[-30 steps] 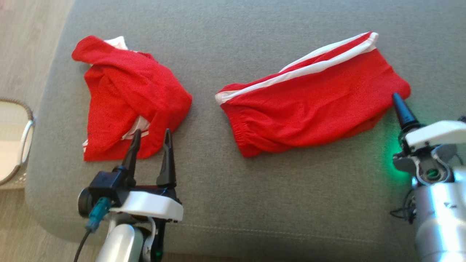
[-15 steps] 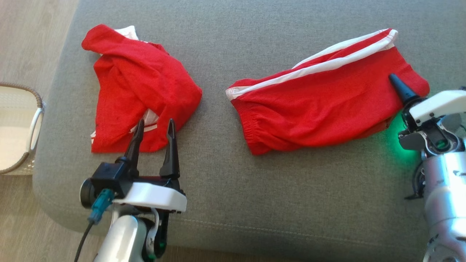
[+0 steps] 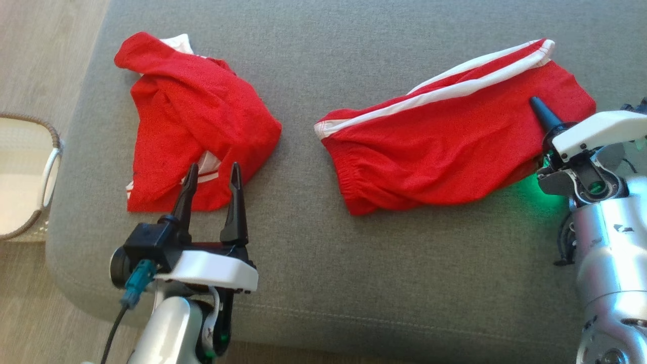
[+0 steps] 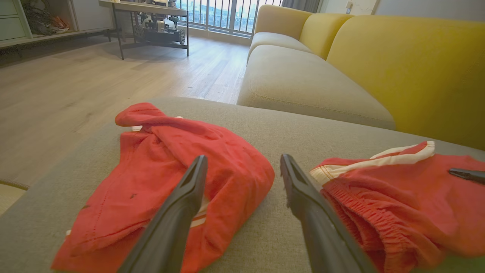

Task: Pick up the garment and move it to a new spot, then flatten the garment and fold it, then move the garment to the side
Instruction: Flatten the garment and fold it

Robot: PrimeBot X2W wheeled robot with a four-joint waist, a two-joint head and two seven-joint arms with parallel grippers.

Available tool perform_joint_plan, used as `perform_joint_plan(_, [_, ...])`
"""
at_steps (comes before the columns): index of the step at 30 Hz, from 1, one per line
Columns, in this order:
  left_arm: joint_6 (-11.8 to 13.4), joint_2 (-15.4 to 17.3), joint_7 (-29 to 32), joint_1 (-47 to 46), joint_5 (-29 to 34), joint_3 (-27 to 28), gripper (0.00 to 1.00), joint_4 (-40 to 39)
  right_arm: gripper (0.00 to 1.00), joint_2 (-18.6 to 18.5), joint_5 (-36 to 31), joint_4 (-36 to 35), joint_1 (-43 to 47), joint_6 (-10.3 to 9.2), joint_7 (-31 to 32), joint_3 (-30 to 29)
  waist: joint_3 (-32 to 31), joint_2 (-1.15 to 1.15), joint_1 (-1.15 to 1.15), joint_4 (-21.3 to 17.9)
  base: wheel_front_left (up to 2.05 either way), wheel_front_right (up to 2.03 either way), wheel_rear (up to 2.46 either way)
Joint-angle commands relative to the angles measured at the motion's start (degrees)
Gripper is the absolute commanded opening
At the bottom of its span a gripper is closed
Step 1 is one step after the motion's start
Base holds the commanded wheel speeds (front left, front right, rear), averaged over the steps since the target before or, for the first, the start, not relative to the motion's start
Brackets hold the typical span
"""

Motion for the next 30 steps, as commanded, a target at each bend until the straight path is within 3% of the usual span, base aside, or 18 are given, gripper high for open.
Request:
perform_joint_plan(1, [0.26,0.16,-0.30,-1.65,-0.30,2.11,1.00,-1.42,0.00,2.57,1.40,-0.54,1.51,-0.02,-0.64,0.99,-0.31,0.00,-0.01,-0.32,0.00,0.00,0.00])
perform_joint_plan(14, [-0.53,0.16,-0.30,-0.38,-0.26,2.94,1.00,-0.40,0.00,2.60,7.69,-7.50,8.54,-0.02,-11.05,-2.97,-4.52,0.00,-0.01,-4.20,0.00,0.00,0.00])
perform_joint_plan(23, [-1.24,0.16,-0.30,1.09,0.06,3.54,1.00,0.08,0.00,2.61,7.23,-7.21,15.27,-0.02,-19.38,-7.57,-6.84,0.00,-0.01,-7.15,0.00,0.00,0.00])
perform_joint_plan(30, [-2.00,0.16,-0.30,1.09,0.31,3.08,1.00,2.09,0.00,2.62,5.98,-7.97,15.76,-0.02,-20.91,-4.83,-7.37,0.00,-0.01,-8.69,0.00,0.00,0.00])
